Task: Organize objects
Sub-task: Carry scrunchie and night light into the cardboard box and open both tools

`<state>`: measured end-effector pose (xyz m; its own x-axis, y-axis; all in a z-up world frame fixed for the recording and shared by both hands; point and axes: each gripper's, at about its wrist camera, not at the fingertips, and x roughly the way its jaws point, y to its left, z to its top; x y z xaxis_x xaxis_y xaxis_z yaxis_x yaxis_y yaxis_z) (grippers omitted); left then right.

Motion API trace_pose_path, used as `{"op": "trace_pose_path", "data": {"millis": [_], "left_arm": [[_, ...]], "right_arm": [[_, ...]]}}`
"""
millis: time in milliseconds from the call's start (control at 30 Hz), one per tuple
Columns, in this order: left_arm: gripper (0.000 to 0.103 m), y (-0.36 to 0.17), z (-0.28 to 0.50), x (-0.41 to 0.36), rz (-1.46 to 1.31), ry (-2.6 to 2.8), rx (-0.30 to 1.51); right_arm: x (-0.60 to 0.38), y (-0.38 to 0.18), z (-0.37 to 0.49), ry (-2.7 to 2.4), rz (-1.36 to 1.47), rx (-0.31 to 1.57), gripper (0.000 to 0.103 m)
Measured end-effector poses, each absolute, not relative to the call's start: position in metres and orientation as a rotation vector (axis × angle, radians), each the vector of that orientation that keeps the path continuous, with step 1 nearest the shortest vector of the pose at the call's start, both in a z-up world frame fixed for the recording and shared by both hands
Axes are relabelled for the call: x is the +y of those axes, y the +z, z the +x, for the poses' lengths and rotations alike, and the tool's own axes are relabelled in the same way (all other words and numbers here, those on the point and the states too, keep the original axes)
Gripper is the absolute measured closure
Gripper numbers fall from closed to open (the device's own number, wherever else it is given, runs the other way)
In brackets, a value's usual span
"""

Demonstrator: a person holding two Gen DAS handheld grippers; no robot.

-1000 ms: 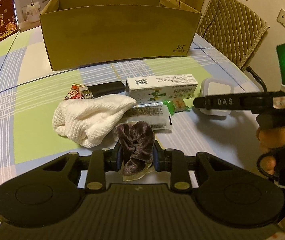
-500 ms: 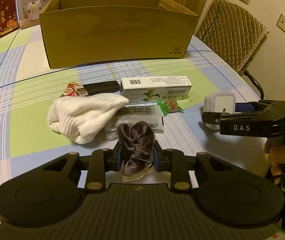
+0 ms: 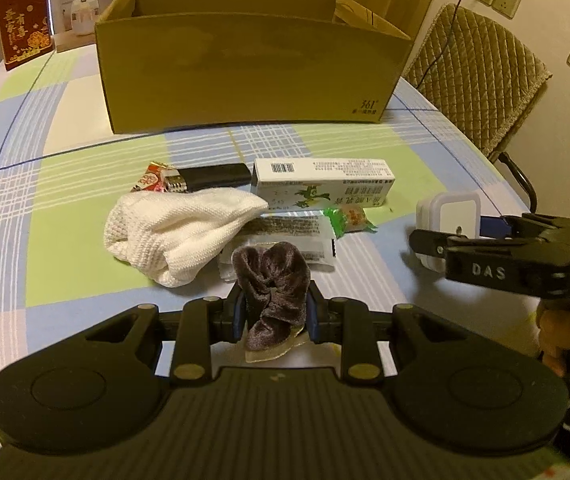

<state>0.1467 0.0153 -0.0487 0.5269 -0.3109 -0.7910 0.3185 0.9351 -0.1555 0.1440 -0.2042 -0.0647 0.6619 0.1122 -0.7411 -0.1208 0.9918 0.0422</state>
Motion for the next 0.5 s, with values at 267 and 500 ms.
{"op": "trace_pose_path", "data": {"millis": [267, 500], "left_arm": [[0.079, -0.023, 0.138, 0.013, -0.001, -0.345, 0.905], [0.079, 0.000, 0.122, 0.009, -0.011, -0.308, 0.872]], "right_arm": [[-0.200, -0.029, 0.127, 0.185, 0.007, 0.781, 0.040], [-0.199, -0.005, 0.110, 0.222, 0.028, 0.743, 0.040]]}}
